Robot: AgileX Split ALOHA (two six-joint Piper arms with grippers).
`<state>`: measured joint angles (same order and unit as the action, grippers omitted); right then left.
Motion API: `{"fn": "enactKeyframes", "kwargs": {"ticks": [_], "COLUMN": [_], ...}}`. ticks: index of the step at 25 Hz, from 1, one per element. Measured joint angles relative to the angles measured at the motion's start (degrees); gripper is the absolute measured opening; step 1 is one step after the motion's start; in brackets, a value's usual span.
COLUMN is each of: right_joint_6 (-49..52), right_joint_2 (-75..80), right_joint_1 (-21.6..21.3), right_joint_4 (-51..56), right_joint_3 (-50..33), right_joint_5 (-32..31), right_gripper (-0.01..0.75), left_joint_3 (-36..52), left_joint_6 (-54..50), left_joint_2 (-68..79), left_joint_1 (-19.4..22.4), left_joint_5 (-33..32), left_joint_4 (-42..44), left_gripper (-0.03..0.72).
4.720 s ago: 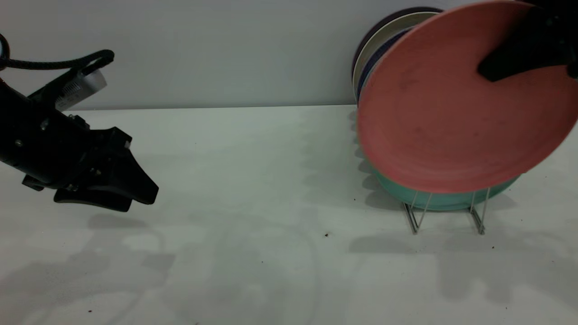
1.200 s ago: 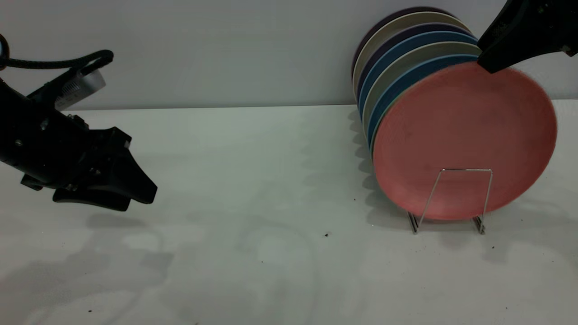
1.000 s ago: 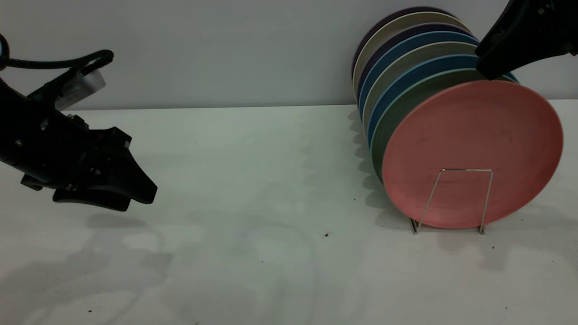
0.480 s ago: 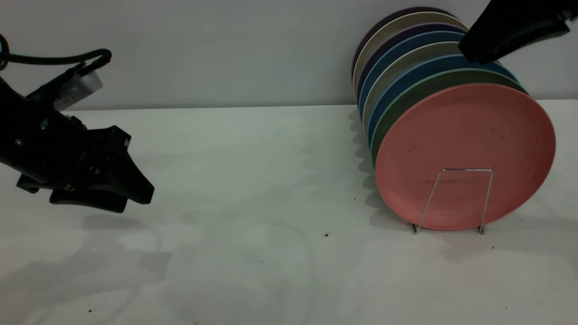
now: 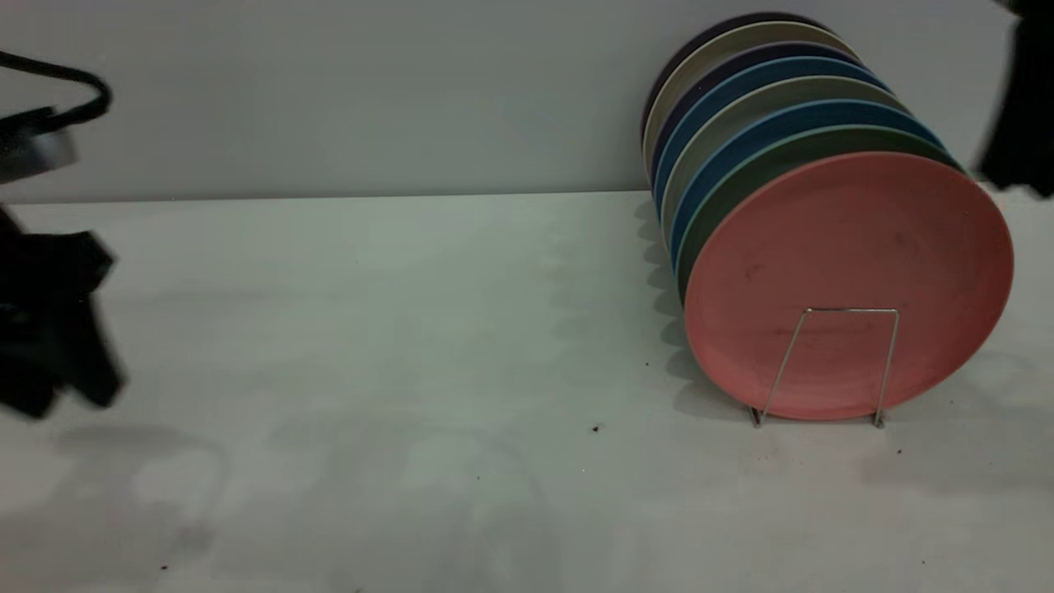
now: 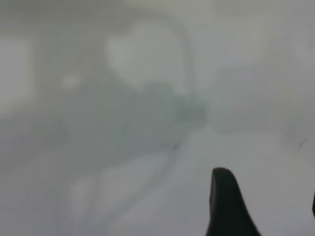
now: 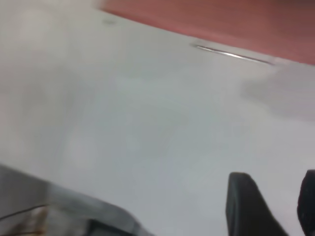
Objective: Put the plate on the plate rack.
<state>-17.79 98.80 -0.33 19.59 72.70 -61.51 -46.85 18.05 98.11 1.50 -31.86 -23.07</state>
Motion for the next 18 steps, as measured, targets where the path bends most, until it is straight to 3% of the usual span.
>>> {"fn": "enactKeyframes", "kwargs": {"ticks": [1, 3, 6, 11, 18], "right_joint_6": [1.9, 5.1, 6.4, 6.9, 6.2], "right_joint_2": [-1.0, -3.8, -8.0, -16.4, -32.8], "right_joint_1": [0.0, -0.1, -0.1, -0.1, -0.1], "right_joint_4": [-2.4, -6.3, -8.9, -9.2, -8.2], "right_joint_3": [0.0, 0.0, 0.0, -4.0, -16.8], "right_joint_5": [-0.4, -1.9, -4.6, -7.0, -8.2], "right_gripper": [0.276, 0.276, 0.276, 0.276, 0.276], "left_joint_3": [-0.4, -1.7, -2.9, -3.0, -3.0], "left_joint_6": [-7.1, -13.1, -16.8, -16.1, -13.2], "left_joint_2": [-2.1, -4.8, -11.5, -24.3, -39.0], "left_joint_1": [0.0, 0.0, 0.0, 0.0, 0.0], "left_joint_5": [-3.9, -9.0, -14.8, -19.3, -27.2], "left_joint_4": [7.6, 15.0, 19.9, 19.9, 16.9], "left_gripper": [0.445, 0.445, 0.445, 0.445, 0.445]}}
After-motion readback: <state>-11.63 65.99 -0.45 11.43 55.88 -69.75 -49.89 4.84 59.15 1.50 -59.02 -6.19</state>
